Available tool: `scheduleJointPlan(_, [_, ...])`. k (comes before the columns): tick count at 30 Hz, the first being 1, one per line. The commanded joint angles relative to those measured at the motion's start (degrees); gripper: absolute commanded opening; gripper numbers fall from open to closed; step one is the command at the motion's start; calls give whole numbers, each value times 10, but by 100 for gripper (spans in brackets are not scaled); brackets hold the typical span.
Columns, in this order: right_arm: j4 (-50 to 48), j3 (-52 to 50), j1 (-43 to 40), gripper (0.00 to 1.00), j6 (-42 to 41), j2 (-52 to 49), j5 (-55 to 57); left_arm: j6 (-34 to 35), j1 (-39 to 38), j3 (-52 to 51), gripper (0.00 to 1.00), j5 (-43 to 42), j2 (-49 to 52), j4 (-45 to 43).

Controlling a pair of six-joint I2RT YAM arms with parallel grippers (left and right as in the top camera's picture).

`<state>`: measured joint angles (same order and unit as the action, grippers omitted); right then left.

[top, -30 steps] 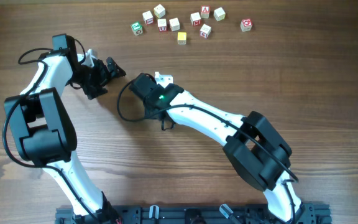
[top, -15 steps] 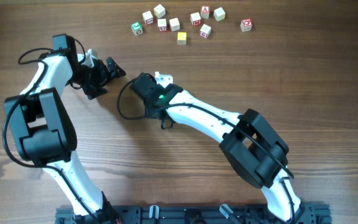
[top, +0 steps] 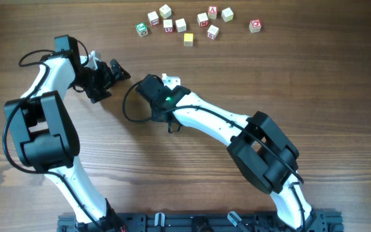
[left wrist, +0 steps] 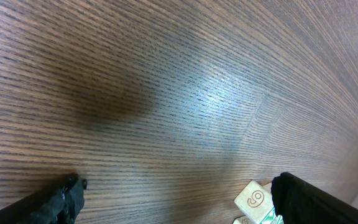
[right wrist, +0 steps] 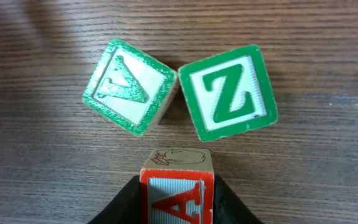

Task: Form a circle

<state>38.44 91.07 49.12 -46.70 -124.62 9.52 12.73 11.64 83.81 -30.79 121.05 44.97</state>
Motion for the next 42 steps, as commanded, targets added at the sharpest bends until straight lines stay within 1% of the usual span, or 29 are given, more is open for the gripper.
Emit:
scheduleJointPlan(1, [-2, 9, -1, 26, 1, -10, -1, -3, 1, -14, 100, 37, 17, 3])
scheduleJointPlan(6, [-3, 9, -1, 23, 2, -10, -1, -3, 1, -14, 100, 37, 17, 3])
scheduleJointPlan(42, [-15, 9, -2, 23, 2, -16, 17, -3, 1, -14, 100, 37, 17, 3])
